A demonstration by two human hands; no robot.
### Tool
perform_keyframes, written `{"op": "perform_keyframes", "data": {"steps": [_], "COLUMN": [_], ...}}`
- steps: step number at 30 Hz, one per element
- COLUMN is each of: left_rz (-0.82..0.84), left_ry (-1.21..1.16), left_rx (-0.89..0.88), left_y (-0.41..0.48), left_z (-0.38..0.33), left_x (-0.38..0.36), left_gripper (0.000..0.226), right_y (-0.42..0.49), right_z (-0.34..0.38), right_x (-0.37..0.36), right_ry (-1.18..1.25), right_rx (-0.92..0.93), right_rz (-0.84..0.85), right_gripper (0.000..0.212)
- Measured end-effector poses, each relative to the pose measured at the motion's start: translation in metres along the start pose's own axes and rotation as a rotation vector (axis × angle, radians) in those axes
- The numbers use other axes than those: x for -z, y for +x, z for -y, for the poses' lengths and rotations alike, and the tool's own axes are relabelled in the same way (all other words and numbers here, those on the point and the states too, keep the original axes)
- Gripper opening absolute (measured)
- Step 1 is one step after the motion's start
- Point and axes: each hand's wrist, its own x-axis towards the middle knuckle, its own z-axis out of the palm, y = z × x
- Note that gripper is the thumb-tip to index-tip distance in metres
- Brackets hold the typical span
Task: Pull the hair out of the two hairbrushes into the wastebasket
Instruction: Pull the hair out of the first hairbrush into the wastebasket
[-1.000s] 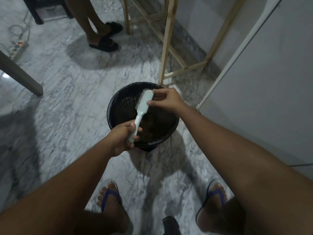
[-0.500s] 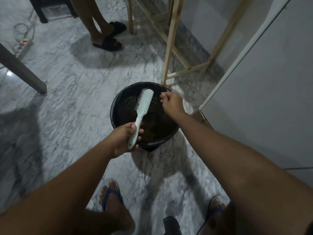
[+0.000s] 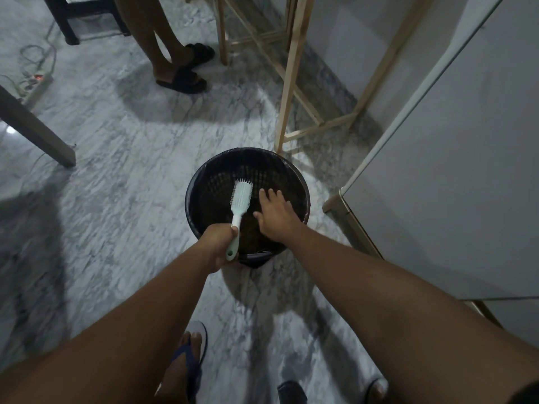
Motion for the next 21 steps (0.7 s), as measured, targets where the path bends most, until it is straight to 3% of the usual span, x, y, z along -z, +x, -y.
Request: {"op": "perform_keyframes", "data": {"steps": [6, 11, 16, 21], "left_rz": [-0.046, -0.024, 0.026, 0.103], "left_ry": [0.003, 0.026, 0.063, 0.103], "left_rx": [0.058, 0.076, 0.009, -0.106], "left_y": [0.024, 0.011, -0.061, -0.18], "left_z": [0.008, -0.006, -0.07, -0.187], "left_x": [-0.002, 0.001, -0.005, -0.029], "left_gripper": [0.013, 0.023, 0.026, 0.029], "right_y": [0.005, 0.001, -0.03, -0.082], "right_z": [-0.002, 0.003, 0.018, 0.031], "right_x": [-0.019, 0.015, 0.109, 0.268], "right_ry": [-0.021, 0.006, -0.011, 0.024], "right_rx": [-0.003, -0.027, -0.029, -0.066], "right_rz": [0.041, 0.021, -0.095, -0.278], "right_gripper": [0.072, 0.074, 0.076, 0.073]}}
